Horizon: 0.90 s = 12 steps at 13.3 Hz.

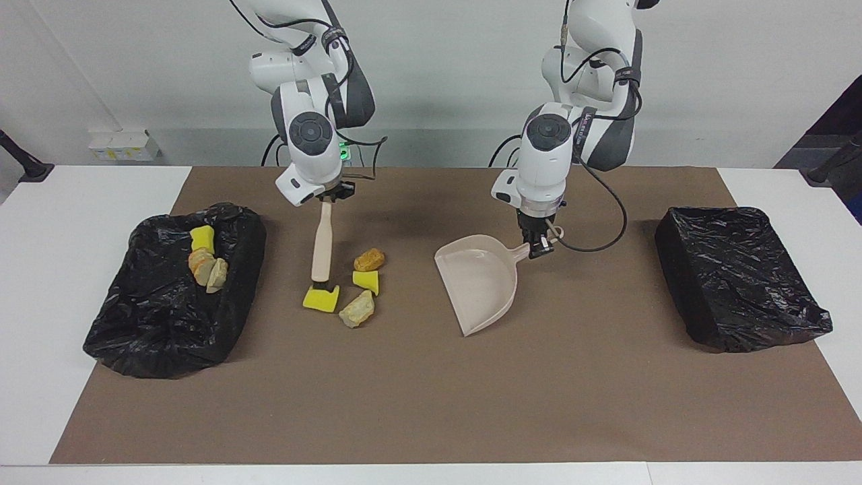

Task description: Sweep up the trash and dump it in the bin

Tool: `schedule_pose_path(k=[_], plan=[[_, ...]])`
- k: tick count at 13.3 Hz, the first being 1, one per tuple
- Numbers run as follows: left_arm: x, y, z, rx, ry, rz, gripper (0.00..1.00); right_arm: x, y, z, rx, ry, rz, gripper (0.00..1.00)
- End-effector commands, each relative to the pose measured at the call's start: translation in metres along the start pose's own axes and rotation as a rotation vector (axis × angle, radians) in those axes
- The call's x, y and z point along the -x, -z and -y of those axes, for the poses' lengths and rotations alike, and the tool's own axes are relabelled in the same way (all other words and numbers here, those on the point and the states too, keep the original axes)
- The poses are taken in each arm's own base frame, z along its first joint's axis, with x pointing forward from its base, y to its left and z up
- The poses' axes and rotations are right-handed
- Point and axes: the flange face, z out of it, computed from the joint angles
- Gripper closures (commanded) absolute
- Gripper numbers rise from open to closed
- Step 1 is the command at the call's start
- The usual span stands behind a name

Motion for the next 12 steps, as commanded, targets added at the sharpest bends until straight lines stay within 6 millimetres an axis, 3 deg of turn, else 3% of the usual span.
schedule_pose_path(k=[1, 4, 7, 11, 12], plan=[[-0.002, -0.002, -0.017, -0.037, -0.058, -0.015, 1.00, 0.020, -0.022, -0.019, 0.027, -0.023, -0.029, 1.00], [-0.014, -0.019, -0.017, -0.055, -0.076, -0.029, 1.00, 0.015, -0.036, -0.004, 0.011, -0.015, -0.008, 1.00], [-0.025, -0.021, -0.029, -0.063, -0.097, -0.039, 1.00, 0.013, -0.050, 0.049, -0.079, -0.026, 0.045, 1.00], [-0.024, -0.030, -0.051, -0.043, -0.124, -0.029, 1.00, 0.019, -0.050, 0.131, -0.224, 0.020, 0.064, 1.00], [-0.020, -0.034, -0.056, -0.035, -0.125, -0.024, 1.00, 0.024, -0.041, 0.154, -0.273, 0.028, 0.067, 1.00]])
